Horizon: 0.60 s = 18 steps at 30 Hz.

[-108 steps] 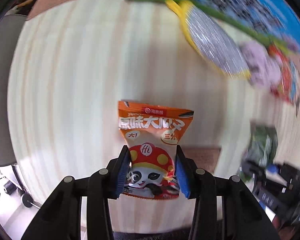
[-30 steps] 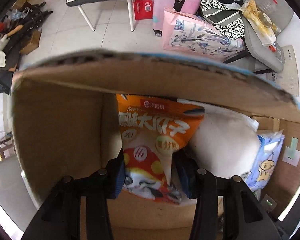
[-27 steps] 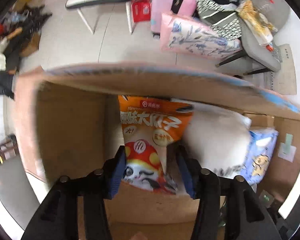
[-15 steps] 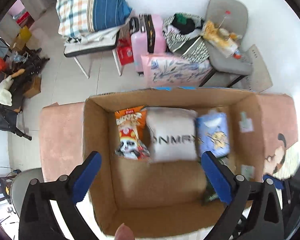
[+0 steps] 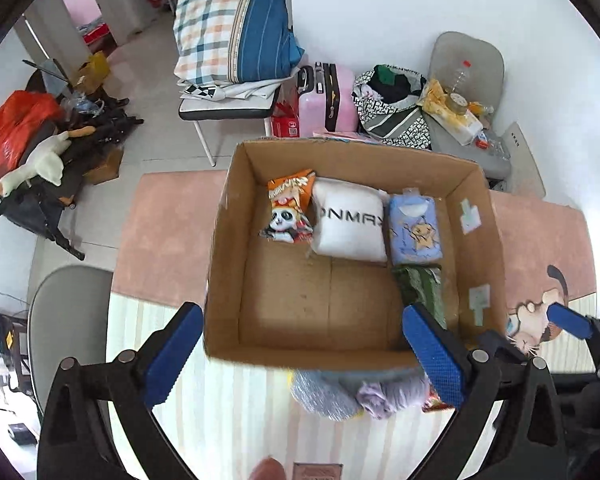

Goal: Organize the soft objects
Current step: 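Grasp the lilac cloth with the left tool while the right tool grasps the red snack bag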

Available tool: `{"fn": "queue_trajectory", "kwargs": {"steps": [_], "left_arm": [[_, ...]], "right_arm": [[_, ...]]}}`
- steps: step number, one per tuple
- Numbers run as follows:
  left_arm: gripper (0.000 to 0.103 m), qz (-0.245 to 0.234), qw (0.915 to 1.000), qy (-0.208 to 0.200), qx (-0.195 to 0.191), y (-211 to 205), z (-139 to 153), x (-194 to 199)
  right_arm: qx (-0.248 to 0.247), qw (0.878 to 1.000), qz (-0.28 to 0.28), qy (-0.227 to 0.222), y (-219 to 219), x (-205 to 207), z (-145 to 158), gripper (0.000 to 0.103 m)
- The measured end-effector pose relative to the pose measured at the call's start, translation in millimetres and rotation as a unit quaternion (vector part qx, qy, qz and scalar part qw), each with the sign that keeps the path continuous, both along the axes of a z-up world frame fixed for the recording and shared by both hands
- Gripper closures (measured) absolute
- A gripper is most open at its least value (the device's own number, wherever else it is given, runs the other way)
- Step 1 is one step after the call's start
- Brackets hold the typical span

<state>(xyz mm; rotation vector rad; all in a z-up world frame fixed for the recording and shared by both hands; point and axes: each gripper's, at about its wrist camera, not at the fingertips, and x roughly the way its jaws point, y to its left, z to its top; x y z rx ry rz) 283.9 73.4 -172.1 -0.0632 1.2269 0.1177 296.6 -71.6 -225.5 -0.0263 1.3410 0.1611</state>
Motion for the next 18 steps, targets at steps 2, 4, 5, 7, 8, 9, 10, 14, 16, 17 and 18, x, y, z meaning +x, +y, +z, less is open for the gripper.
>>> {"fn": "queue_trajectory", "kwargs": {"steps": [2, 4, 5, 7, 8, 9, 10, 14, 16, 17, 18], "left_arm": [[0.001, -0.015, 0.9998, -0.005, 0.008, -15, 0, -15], [0.001, -0.046, 0.9980, -0.002, 0.042, -36, -6, -27], [0.001, -0.060, 0.9965, 0.000, 0.057, -46, -12, -33], [0.001, -0.100, 0.9923, 0.019, 0.071, -72, -32, -42], [0.001, -0.115, 0.9900, 0.039, 0.071, -83, -46, -45], [0.001, -0.124, 0.9885, 0.055, 0.068, -92, -57, -48], [0.001, -0.131, 0.9869, 0.069, 0.063, -101, -67, -50], [0.005, -0.152, 0.9801, 0.116, 0.055, -136, -109, -54], [0.006, -0.149, 0.9783, 0.139, 0.039, -147, -125, -52], [0.014, -0.147, 0.9776, 0.148, 0.030, -152, -133, -50], [0.024, -0.146, 0.9767, 0.155, 0.028, -158, -140, -49]], "right_arm": [[0.009, 1.000, -0.002, -0.004, -10, -9, 6, 0.000], [-0.001, 1.000, -0.001, 0.006, -24, -18, 2, 0.000], [-0.003, 1.000, -0.011, 0.013, -38, -24, -2, 0.000], [0.006, 0.999, -0.030, 0.029, -65, -35, -14, 0.000], [0.014, 0.998, -0.042, 0.043, -81, -42, -25, 0.000], [0.019, 0.997, -0.051, 0.055, -93, -47, -34, 0.000], [0.020, 0.996, -0.061, 0.069, -106, -52, -46, 0.000], [0.014, 0.989, -0.100, 0.111, -149, -68, -97, 0.002], [0.026, 0.985, -0.120, 0.125, -164, -72, -117, 0.008], [0.033, 0.982, -0.132, 0.134, -171, -72, -129, 0.013], [0.039, 0.979, -0.139, 0.141, -174, -70, -139, 0.015]]}}
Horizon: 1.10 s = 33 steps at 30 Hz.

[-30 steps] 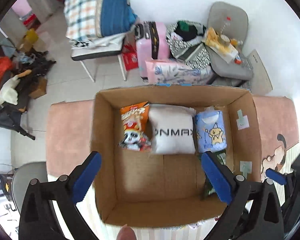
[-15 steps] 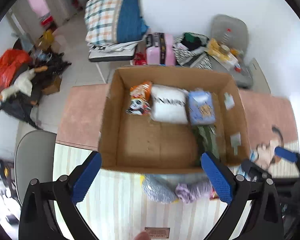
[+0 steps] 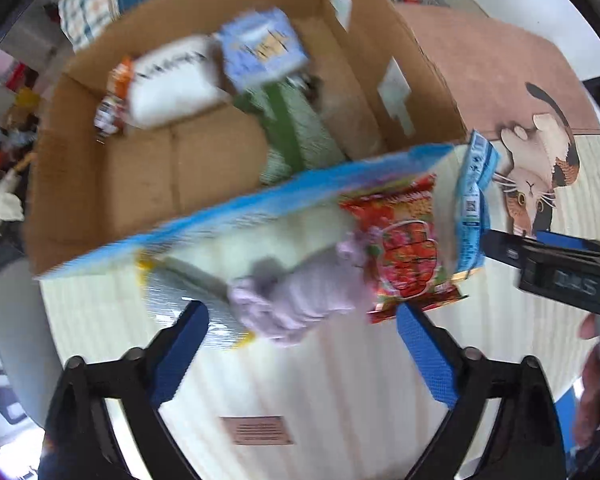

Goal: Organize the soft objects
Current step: 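Grasp the lilac cloth with the left tool while the right tool grasps the red snack bag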

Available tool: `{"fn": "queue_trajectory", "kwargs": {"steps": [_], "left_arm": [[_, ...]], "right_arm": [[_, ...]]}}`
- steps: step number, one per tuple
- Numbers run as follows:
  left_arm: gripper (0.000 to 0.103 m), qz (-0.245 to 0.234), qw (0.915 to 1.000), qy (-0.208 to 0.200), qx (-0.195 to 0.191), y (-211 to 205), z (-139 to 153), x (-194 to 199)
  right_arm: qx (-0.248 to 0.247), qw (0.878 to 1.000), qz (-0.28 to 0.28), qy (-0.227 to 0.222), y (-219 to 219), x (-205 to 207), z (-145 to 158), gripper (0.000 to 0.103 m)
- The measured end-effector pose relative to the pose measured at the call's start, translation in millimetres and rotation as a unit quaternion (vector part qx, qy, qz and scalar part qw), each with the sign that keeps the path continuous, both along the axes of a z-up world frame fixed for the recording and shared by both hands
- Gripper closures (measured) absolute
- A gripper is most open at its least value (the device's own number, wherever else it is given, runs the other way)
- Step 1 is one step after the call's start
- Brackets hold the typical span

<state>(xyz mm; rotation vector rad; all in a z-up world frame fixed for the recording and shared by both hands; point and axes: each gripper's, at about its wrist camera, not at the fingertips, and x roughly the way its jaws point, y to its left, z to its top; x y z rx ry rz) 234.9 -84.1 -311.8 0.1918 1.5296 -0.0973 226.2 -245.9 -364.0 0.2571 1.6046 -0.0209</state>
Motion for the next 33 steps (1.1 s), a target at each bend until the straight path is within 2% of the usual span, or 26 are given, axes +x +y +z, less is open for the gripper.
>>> {"fn": "queue_trajectory", "kwargs": {"steps": [1, 2, 4, 7, 9, 10, 14, 17, 18, 20, 21, 22, 24, 25, 26, 29, 31, 33], "left_arm": [[0.043, -0.001, 0.9999, 0.010, 0.002, -5, -6, 1], [0.048, 0.002, 0.9998, 0.022, 0.000, -8, -11, 2], [0.048, 0.014, 0.9993, 0.034, -0.009, -11, -18, 2], [0.048, 0.021, 0.9989, 0.037, -0.018, -17, -18, 3], [0.048, 0.027, 0.9985, 0.040, -0.025, -18, -17, 4], [0.046, 0.028, 0.9986, 0.036, -0.026, -17, -15, 5], [0.046, 0.002, 0.9996, 0.020, -0.019, -7, -15, 4], [0.045, -0.062, 0.9976, 0.027, -0.016, -3, -25, -2], [0.044, -0.093, 0.9951, 0.033, 0.001, -7, -32, -3], [0.043, -0.134, 0.9896, 0.037, 0.039, -13, -45, -2], [0.043, -0.151, 0.9867, 0.043, 0.044, -17, -53, -1], [0.041, -0.160, 0.9848, 0.049, 0.047, -20, -59, 1], [0.046, -0.173, 0.9818, 0.051, 0.057, -24, -69, 2], [0.062, -0.170, 0.9827, 0.056, 0.047, -23, -72, 3], [0.066, -0.158, 0.9846, 0.068, 0.031, -20, -75, 4], [0.066, -0.071, 0.9923, 0.097, -0.032, 10, -74, 0], [0.066, 0.023, 0.9892, 0.123, -0.076, 45, -75, -10], [0.066, 0.091, 0.9819, 0.130, -0.103, 73, -75, -20]], "right_arm": [[0.009, 1.000, -0.010, 0.005, -4, 2, -12, 0.021], [0.014, 1.000, -0.015, 0.007, -6, 3, -19, 0.026], [0.019, 1.000, -0.017, 0.008, -7, 8, -34, 0.032], [0.020, 1.000, -0.002, 0.013, -2, 12, -52, 0.048], [0.002, 1.000, 0.012, 0.004, -1, 9, -50, 0.064], [-0.004, 1.000, 0.017, 0.006, -1, 7, -51, 0.077], [-0.007, 1.000, -0.001, 0.017, -24, -12, -49, 0.077], [0.007, 1.000, -0.015, 0.011, -37, -24, -40, 0.074], [0.016, 1.000, -0.020, 0.008, -40, -27, -37, 0.071], [0.038, 0.999, -0.025, -0.007, -38, -33, -28, 0.048], [0.045, 0.999, -0.024, -0.015, -36, -36, -24, 0.043], [0.049, 0.998, -0.022, -0.020, -33, -37, -21, 0.042], [0.057, 0.998, -0.009, -0.027, -21, -41, -16, 0.042], [0.058, 0.998, -0.002, -0.027, -15, -37, -15, 0.042], [0.062, 0.998, 0.006, -0.026, -3, -34, -17, 0.042], [0.055, 0.998, 0.021, -0.018, 15, -34, -23, 0.042], [0.041, 0.999, 0.031, -0.012, 29, -32, -21, 0.042], [0.037, 0.999, 0.039, -0.010, 44, -31, -24, 0.042]]}}
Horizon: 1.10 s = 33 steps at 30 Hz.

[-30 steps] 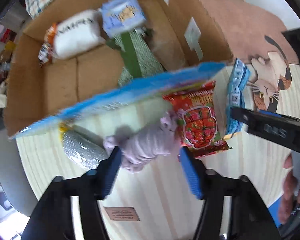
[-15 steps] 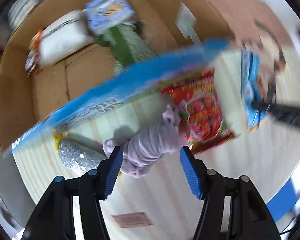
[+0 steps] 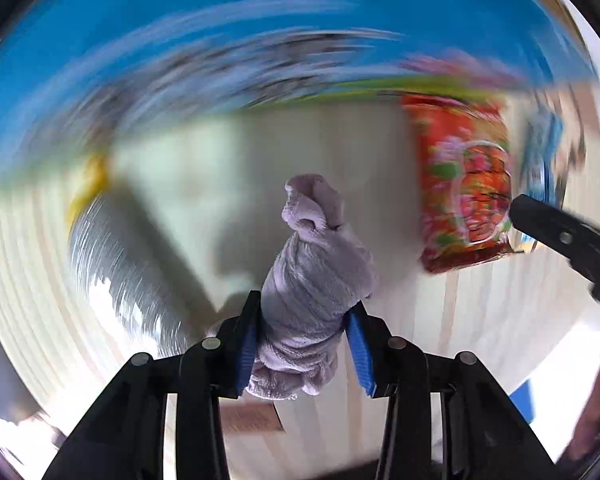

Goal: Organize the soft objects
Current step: 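Grasp the lilac cloth with the left tool while the right tool grasps the red snack bag, then lower the cloth and red bag into the box and open both tools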

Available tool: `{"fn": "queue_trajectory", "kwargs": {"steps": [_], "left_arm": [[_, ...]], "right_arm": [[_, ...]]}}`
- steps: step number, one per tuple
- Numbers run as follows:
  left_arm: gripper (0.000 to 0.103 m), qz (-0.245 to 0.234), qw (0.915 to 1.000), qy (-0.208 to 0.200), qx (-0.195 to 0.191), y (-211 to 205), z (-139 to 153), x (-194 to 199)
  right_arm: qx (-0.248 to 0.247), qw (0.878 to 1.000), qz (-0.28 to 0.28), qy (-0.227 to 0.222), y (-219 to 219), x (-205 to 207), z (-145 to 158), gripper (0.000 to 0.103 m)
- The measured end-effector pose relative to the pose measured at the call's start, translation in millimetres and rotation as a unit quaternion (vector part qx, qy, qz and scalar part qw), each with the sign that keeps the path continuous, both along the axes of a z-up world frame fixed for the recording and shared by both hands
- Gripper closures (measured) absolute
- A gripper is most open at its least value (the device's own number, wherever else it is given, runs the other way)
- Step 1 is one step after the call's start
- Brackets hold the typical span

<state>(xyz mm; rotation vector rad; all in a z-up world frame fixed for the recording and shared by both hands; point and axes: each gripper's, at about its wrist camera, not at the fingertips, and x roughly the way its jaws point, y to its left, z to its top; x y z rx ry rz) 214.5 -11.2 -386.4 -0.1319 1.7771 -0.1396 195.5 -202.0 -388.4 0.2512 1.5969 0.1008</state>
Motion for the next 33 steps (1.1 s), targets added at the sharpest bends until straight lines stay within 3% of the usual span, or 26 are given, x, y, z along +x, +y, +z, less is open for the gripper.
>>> {"fn": "queue_trajectory", "kwargs": {"steps": [3, 6, 9, 10, 11, 17, 21, 23, 25, 26, 28, 33], "left_arm": [[0.064, 0.115, 0.9912, 0.034, -0.056, 39, -9, -13], [0.063, 0.153, 0.9829, 0.050, -0.089, 56, -16, -19], [0.060, 0.129, 0.9864, 0.044, -0.091, 57, -15, -17], [0.055, 0.118, 0.9883, 0.040, -0.089, 55, -14, -16], [0.051, 0.108, 0.9893, 0.040, -0.089, 55, -15, -14], [0.050, 0.072, 0.9921, 0.049, -0.090, 35, -21, -22], [0.050, 0.044, 0.9965, 0.035, -0.062, 12, -23, -23], [0.054, 0.034, 0.9978, 0.032, -0.047, 7, -22, -22], [0.058, 0.026, 0.9989, 0.024, -0.032, -3, -22, -20], [0.066, 0.018, 0.9994, 0.021, -0.021, -29, -20, -20], [0.067, 0.013, 0.9997, 0.011, -0.018, -44, -16, -17], [0.069, 0.019, 0.9994, -0.020, -0.019, -33, 12, -18]], "right_arm": [[-0.014, 1.000, 0.005, -0.003, 23, 9, -7, 0.042], [-0.030, 0.999, 0.013, 0.004, 48, 23, -20, 0.042], [-0.038, 0.999, 0.016, 0.016, 64, 24, -29, 0.045], [-0.044, 0.999, 0.023, 0.018, 72, 23, -29, 0.053], [-0.052, 0.998, 0.028, 0.022, 77, 22, -28, 0.054], [-0.044, 0.993, 0.074, 0.085, 95, -21, -37, 0.056], [-0.040, 0.994, 0.065, 0.081, 99, -40, -37, 0.054], [-0.043, 0.994, 0.050, 0.082, 99, -46, -41, 0.048], [-0.052, 0.994, 0.044, 0.088, 86, -52, -46, 0.047], [-0.055, 0.994, 0.043, 0.089, 87, -53, -49, 0.047], [-0.065, 0.994, 0.040, 0.083, 91, -58, -53, 0.046], [-0.082, 0.993, 0.046, 0.067, 101, -59, -39, 0.056]]}}
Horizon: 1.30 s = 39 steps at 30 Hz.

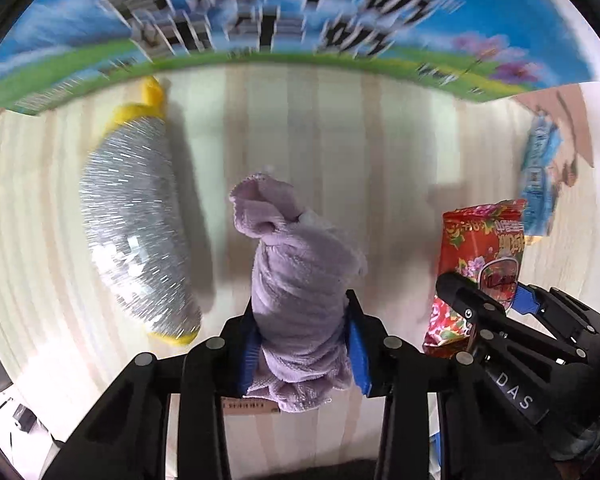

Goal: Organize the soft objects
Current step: 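Lower the cloth and red bag into the box and open both tools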

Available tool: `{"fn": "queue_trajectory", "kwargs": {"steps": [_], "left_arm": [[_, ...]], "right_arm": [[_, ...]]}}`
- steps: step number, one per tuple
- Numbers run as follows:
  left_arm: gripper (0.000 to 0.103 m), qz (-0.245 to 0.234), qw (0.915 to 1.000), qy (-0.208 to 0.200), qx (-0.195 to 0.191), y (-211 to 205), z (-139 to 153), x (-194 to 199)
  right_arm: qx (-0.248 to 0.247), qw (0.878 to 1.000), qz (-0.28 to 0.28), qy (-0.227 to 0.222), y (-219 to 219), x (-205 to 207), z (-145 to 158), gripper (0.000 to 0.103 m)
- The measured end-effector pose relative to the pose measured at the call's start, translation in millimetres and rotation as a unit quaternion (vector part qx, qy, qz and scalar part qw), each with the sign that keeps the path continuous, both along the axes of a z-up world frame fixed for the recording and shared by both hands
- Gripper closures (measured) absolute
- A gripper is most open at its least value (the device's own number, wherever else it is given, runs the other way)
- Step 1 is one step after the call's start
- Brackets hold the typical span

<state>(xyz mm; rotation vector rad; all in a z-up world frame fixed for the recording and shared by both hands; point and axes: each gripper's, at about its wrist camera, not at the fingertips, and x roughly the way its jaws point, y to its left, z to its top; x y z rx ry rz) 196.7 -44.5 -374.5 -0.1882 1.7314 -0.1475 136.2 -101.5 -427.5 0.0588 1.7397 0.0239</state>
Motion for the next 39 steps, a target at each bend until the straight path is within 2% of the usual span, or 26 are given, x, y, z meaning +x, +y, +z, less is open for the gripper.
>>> {"fn": "queue_trajectory", "kwargs": {"steps": [4, 6, 10, 13, 16, 18, 20, 24, 31, 34, 39], "left_arm": [[0.069, 0.004, 0.9983, -0.049, -0.030, 4, 66, -3], [0.069, 0.006, 0.9959, -0.081, -0.040, 10, 102, -2], [0.069, 0.000, 0.9913, -0.124, -0.043, 32, 158, 17], [0.069, 0.003, 0.9894, -0.137, -0.047, 56, 183, 38], [0.069, 0.000, 0.9864, -0.162, -0.031, 68, 202, 58], [0.069, 0.002, 0.9858, -0.167, -0.020, 89, 207, 75], [0.069, 0.012, 0.9873, -0.158, -0.015, 101, 199, 95], [0.069, 0.038, 0.9923, -0.115, -0.027, 121, 168, 140], [0.069, 0.073, 0.9960, -0.027, -0.044, 140, 93, 193], [0.069, 0.075, 0.9960, 0.006, -0.047, 139, 62, 204], [0.069, 0.076, 0.9956, 0.038, -0.040, 138, 29, 209]], "right_arm": [[0.029, 0.999, 0.003, -0.030, 5, -4, 42, 0.056], [0.049, 0.997, 0.005, -0.054, 7, -8, 74, 0.056], [0.086, 0.991, 0.010, -0.098, 15, -9, 133, 0.056], [0.116, 0.985, 0.013, -0.131, 17, 8, 178, 0.056], [0.146, 0.977, 0.018, -0.156, 18, 36, 219, 0.056], [0.143, 0.975, 0.025, -0.169, 28, 56, 228, 0.056], [0.136, 0.974, 0.028, -0.177, 34, 75, 234, 0.056], [0.141, 0.976, 0.026, -0.161, 57, 117, 224, 0.056], [0.129, 0.985, 0.021, -0.115, 85, 175, 146, 0.056], [0.118, 0.988, 0.023, -0.094, 93, 193, 116, 0.056], [0.107, 0.992, 0.024, -0.064, 97, 210, 77, 0.056]]}}
